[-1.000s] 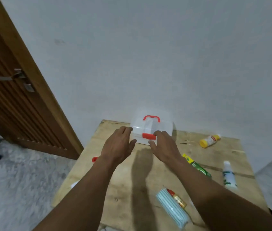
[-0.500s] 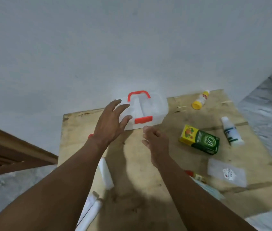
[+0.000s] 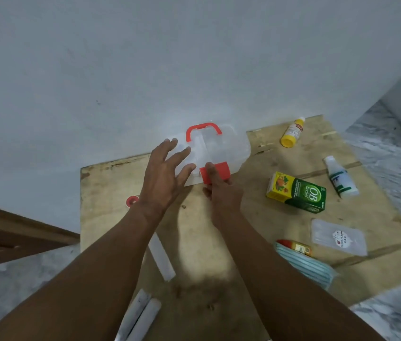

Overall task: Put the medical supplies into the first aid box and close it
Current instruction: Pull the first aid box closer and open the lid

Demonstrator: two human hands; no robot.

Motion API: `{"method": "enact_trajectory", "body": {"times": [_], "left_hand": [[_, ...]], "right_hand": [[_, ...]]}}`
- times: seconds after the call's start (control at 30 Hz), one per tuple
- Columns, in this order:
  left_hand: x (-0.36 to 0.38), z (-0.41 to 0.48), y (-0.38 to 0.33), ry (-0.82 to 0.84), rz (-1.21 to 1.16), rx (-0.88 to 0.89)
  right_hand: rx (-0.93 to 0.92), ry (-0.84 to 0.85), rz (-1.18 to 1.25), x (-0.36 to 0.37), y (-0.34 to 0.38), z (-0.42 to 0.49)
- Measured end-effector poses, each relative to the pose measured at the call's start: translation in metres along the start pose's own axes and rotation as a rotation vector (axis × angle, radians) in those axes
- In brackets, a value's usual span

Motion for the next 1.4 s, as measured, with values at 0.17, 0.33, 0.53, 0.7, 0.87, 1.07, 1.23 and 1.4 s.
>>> {"method": "enact_trajectory", "body": {"times": [0.17, 0.33, 0.53, 0.7, 0.87, 1.07, 1.23, 1.4], "left_hand": [[-0.001, 0.000, -0.001, 0.005, 0.001, 0.003], [-0.004, -0.001, -0.005, -0.003, 0.004, 0.001], [-0.004, -0.002, -0.004, -0.017, 0.021, -0.008], [-0.006, -0.004, -0.007, -0.035, -0.053, -0.011], [-0.005, -0.016, -0.001, 0.056, -0.191, -0.289], [0.000, -0.029, 0.000, -0.028, -0.453, -0.409], [-0.002, -0.037, 0.000, -0.040, -0.499, -0.432], [0.002, -0.050, -0.004, -0.044, -0.572, -0.508]], "right_hand": [[-0.206, 0.035, -0.183, 0.006, 0.027, -0.015], [-0.527, 0.140, -0.665, 0.007, 0.066, -0.014], [-0.931, 0.103, -1.198, 0.011, 0.109, 0.005], [-1.082, 0.409, -1.315, 0.024, 0.118, 0.015], [-1.028, 0.570, -1.393, 0.027, 0.113, 0.016], [-1.112, 0.615, -1.453, 0.031, 0.112, 0.006], [-1.188, 0.648, -1.431, 0.038, 0.121, -0.004], [-1.169, 0.722, -1.389, 0.047, 0.140, -0.016]]}}
Point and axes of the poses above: each hand's wrist, its own z-axis towards the middle knuckle, its own x-axis out of the palm, y = z × x, the point moved 7 cm from there along z, towards the middle knuckle, and after that the axes turned 7 degrees about z, right-handed, at the moved point
